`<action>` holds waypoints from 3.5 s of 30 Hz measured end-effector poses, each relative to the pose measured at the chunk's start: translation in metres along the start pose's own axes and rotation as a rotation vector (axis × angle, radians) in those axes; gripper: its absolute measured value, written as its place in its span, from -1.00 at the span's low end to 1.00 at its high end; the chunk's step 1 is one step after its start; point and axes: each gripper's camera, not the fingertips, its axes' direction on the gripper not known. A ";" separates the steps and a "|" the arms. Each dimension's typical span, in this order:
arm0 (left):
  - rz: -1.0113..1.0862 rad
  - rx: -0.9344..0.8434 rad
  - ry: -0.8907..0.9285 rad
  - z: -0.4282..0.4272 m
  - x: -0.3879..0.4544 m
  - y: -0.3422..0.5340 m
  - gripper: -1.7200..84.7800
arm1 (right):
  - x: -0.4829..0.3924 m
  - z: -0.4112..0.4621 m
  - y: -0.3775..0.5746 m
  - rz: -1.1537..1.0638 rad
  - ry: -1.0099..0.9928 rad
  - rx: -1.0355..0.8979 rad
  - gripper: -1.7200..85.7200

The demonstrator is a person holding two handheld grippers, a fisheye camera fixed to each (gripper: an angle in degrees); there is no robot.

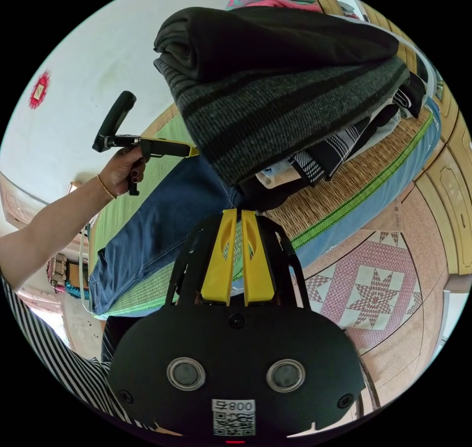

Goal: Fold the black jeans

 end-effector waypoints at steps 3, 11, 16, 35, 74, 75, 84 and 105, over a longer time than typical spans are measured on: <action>-0.031 0.061 -0.028 -0.011 0.001 0.011 -0.94 | 0.000 0.002 0.002 0.008 -0.017 0.003 -0.93; 0.000 0.108 0.019 -0.017 0.025 0.030 -0.96 | -0.014 -0.006 0.015 0.007 0.013 0.026 -0.95; -0.009 0.069 -0.023 -0.007 0.041 0.034 -0.96 | -0.055 -0.003 0.005 -0.119 0.024 0.068 -0.96; -0.028 0.110 0.007 -0.085 0.073 0.070 -0.96 | -0.126 0.078 -0.006 -0.240 0.244 0.025 -0.96; -0.933 0.252 -0.141 -0.419 0.142 0.573 -0.95 | -0.360 0.239 -0.109 -0.522 -0.013 -0.286 -0.96; -0.940 0.276 -0.141 -0.427 0.142 0.580 -0.95 | -0.363 0.239 -0.111 -0.526 -0.026 -0.282 -0.96; -0.990 0.329 -0.277 -0.511 0.131 0.646 -0.82 | -0.481 0.286 -0.134 -0.787 -0.388 -0.372 -0.96; -0.919 0.363 -0.139 -0.618 0.141 0.733 -0.92 | -0.651 0.426 -0.169 -1.109 -0.459 -0.601 -0.79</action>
